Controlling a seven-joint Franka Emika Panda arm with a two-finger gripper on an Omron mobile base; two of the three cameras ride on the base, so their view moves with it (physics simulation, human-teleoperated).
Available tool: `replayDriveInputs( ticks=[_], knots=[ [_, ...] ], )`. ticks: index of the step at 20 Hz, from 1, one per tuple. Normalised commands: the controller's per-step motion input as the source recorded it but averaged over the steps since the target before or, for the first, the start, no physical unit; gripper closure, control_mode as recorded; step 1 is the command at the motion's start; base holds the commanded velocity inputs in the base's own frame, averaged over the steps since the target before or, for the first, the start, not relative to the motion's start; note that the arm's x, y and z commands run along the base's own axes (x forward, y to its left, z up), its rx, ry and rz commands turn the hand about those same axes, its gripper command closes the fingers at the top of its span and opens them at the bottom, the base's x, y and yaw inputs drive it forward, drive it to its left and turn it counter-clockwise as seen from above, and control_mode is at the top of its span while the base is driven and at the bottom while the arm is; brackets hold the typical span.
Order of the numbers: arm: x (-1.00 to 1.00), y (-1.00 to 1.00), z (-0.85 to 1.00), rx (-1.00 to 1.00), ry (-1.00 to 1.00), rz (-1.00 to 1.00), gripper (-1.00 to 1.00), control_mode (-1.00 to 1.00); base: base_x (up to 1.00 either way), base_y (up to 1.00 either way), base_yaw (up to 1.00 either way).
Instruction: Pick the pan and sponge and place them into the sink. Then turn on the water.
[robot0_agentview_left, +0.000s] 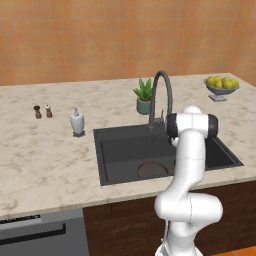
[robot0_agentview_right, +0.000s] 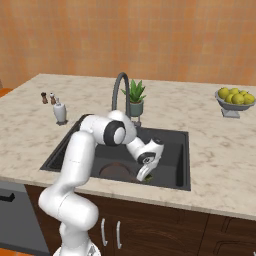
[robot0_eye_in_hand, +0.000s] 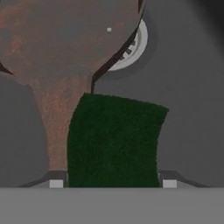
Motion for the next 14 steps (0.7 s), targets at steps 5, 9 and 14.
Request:
replayDriveInputs(
  ticks=[5,9,14],
  knots=[
    [0.00,0.00,0.40,0.00,0.00,0.03,-1.00,-1.00,0.00,0.00,0.00],
    [-0.30,0.00,0.72,0.01,-0.12,0.00,-1.00,-1.00,0.00,0.00,0.00],
    [-0.46,0.00,0.96,0.05,-0.19,-0.06,-1.00,-1.00,0.00,0.00,0.00]
  ],
)
